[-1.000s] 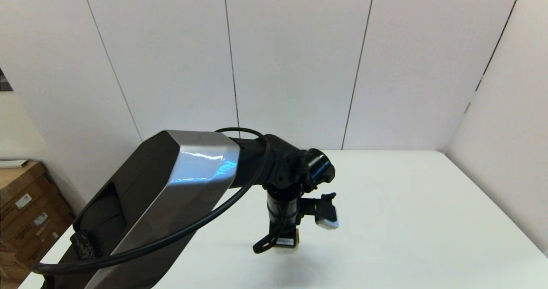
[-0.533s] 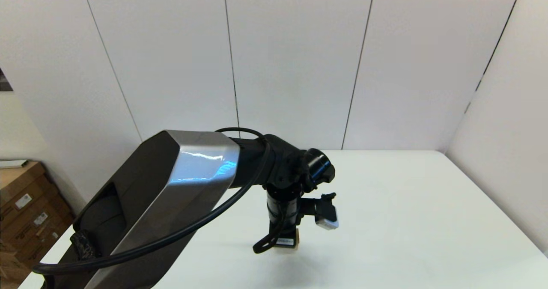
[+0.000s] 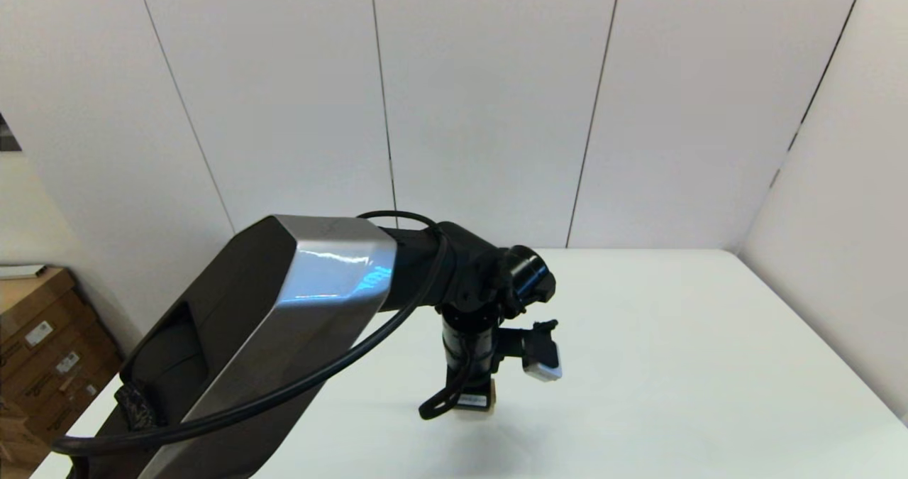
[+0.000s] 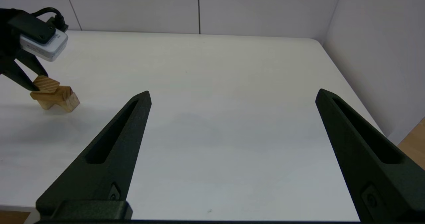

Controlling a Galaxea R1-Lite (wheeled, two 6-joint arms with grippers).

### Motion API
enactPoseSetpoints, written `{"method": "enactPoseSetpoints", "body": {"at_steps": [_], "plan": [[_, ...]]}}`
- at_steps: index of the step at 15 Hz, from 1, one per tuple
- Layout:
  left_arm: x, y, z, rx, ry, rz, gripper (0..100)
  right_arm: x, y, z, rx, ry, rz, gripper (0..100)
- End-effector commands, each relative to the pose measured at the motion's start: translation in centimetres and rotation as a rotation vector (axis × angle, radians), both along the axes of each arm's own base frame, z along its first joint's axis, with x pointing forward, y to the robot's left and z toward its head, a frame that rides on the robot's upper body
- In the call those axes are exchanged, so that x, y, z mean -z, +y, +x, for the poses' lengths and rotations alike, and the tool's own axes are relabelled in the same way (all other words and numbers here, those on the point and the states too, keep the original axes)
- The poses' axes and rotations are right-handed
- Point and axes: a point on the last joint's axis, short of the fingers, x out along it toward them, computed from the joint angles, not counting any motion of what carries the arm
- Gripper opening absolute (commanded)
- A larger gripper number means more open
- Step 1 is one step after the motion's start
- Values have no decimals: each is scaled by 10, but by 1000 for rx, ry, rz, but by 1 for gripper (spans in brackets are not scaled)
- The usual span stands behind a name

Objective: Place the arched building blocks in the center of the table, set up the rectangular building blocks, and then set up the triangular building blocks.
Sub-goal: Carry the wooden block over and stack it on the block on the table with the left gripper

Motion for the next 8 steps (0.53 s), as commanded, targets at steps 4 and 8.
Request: {"method": "enactPoseSetpoints", "body": {"at_steps": [4, 8], "plan": [[-2, 1, -1, 4, -1, 2, 0, 0, 0, 0, -1, 1, 0, 100], [-2, 0, -1, 16, 1, 8, 100, 0, 0, 0, -1, 1, 0, 100]]}}
